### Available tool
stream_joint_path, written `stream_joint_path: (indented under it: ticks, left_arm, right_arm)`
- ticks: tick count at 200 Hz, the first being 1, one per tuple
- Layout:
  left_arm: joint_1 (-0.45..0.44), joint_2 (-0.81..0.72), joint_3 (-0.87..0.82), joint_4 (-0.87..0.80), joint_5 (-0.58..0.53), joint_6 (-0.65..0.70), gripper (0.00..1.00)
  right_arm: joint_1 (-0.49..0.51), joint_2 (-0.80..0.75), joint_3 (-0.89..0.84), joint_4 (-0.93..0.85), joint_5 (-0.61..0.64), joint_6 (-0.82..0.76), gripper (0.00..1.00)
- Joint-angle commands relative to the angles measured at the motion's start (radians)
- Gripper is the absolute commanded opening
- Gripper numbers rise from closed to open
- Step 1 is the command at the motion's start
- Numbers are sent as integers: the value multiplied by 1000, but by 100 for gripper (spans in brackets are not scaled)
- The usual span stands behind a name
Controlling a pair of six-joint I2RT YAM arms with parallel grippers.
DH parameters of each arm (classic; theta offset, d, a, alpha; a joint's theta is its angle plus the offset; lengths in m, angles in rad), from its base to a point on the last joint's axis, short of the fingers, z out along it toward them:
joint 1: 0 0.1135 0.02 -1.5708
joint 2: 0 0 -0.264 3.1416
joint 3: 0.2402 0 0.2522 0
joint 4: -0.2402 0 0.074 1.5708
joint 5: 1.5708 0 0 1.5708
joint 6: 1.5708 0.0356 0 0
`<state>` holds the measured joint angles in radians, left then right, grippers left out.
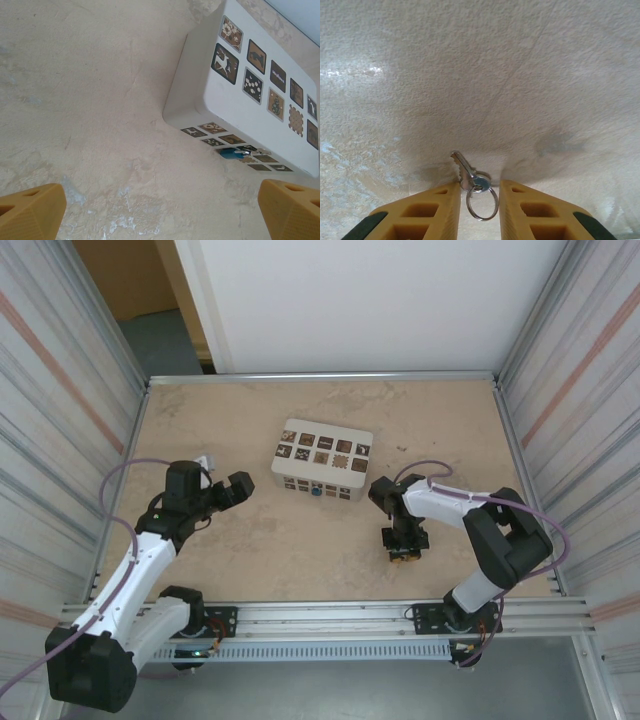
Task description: Unlock the padlock with the key
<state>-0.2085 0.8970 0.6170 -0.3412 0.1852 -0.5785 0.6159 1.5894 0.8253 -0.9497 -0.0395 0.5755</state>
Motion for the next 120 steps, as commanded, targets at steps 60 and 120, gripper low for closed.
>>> stream_joint_path:
  ticks: [60, 120]
  left_arm:
    - [11, 7, 42, -22, -14, 27, 99]
    - [14, 10, 53, -27, -15, 32, 99]
  right_arm:
    - [6, 19, 13, -8, -13, 9, 15]
    - [7, -23, 16, -14, -12, 9, 3]
